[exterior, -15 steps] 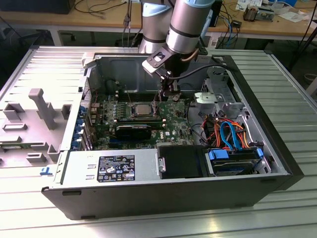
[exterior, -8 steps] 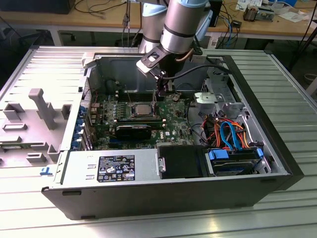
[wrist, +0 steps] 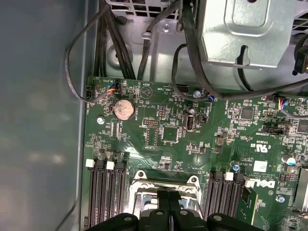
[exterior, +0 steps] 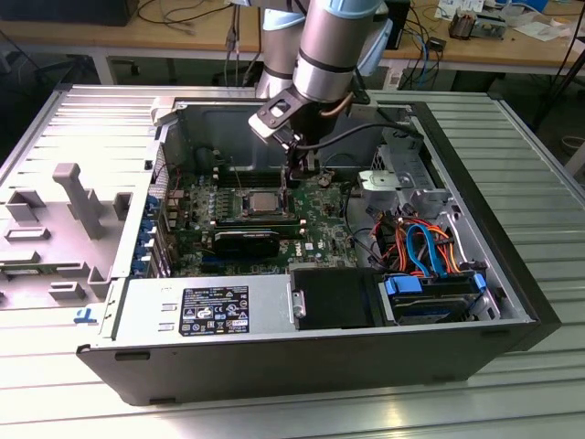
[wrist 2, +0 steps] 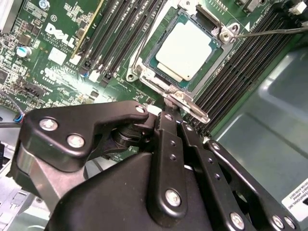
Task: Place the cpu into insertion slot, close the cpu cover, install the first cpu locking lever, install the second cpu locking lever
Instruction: 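Close the cpu cover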
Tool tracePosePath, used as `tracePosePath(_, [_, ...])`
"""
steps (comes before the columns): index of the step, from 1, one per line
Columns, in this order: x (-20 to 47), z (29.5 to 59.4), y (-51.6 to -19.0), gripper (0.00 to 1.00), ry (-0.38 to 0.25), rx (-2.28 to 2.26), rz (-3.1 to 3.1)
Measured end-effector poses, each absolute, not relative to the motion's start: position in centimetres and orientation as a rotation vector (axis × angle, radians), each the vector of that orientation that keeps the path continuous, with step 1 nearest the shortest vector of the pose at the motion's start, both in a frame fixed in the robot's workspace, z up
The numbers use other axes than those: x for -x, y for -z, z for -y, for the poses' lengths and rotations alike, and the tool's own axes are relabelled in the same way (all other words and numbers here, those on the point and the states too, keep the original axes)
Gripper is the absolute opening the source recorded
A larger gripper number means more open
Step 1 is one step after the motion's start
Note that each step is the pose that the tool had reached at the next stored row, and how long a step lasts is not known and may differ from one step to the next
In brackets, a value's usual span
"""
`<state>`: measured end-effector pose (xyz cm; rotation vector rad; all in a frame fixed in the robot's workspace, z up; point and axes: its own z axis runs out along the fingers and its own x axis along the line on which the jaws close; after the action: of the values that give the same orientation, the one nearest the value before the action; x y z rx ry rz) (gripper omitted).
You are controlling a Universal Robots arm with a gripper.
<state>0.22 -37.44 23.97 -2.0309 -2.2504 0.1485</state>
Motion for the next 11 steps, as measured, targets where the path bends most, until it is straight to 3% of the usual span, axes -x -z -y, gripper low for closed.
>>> tracePosePath(11, [1.2,37.4,-23.3,0.11,-0.149,2.028,2.253])
